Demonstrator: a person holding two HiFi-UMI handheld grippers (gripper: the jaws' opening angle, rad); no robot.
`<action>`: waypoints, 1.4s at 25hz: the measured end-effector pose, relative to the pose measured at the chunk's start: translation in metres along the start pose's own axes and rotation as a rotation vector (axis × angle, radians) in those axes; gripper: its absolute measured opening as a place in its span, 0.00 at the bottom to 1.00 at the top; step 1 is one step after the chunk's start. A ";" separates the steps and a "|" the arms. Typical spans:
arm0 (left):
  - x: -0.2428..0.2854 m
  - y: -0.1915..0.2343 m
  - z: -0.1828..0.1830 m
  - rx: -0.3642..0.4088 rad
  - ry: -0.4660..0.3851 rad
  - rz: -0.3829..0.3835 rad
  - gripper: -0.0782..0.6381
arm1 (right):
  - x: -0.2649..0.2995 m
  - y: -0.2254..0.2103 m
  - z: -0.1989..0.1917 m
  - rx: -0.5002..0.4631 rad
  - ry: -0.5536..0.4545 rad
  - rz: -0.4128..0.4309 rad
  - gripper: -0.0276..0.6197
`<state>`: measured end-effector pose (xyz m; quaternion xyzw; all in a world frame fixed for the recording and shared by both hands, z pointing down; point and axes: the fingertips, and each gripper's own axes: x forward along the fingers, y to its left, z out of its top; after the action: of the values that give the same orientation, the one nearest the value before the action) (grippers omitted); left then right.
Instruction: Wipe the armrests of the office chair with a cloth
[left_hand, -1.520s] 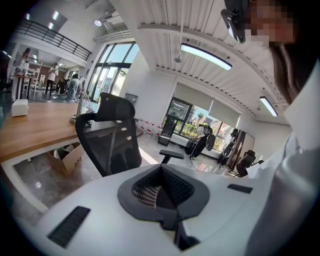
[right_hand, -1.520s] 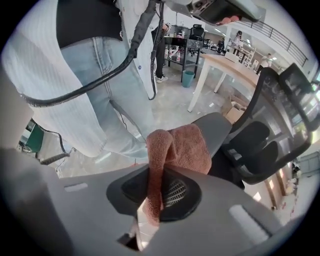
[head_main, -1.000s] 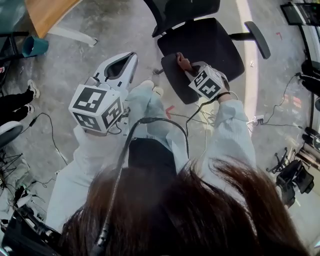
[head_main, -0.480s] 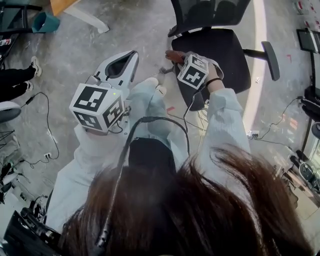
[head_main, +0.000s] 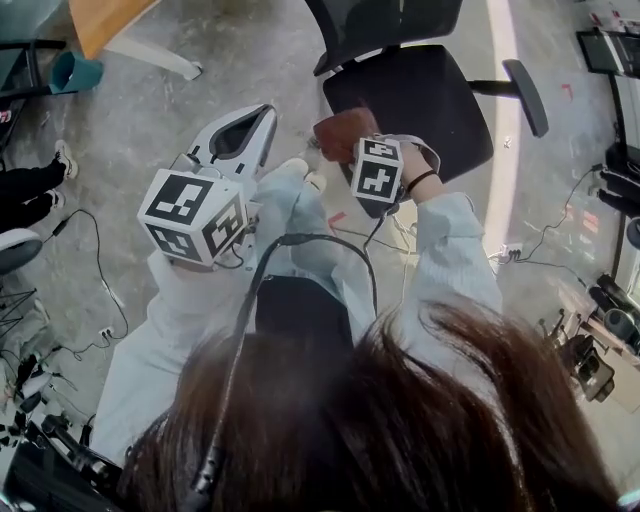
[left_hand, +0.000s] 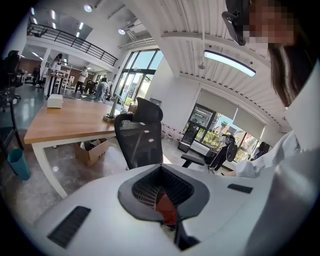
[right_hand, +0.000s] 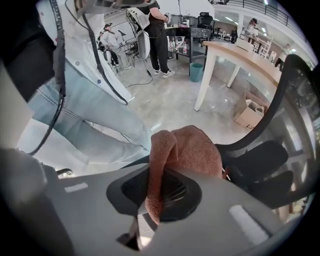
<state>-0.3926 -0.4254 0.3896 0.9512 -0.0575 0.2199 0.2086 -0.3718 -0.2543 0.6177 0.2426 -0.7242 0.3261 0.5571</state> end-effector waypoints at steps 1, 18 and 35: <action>0.003 -0.002 0.001 0.004 -0.001 -0.006 0.11 | -0.001 0.008 -0.005 0.008 -0.009 0.011 0.08; 0.049 -0.071 0.012 0.113 0.064 -0.226 0.11 | -0.004 0.135 -0.085 0.291 -0.042 0.106 0.08; 0.069 -0.178 0.036 0.283 0.122 -0.610 0.11 | -0.127 0.124 -0.092 1.291 -1.098 -0.278 0.08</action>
<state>-0.2808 -0.2801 0.3246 0.9292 0.2733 0.2097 0.1339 -0.3672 -0.1044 0.4853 0.7220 -0.5276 0.4396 -0.0845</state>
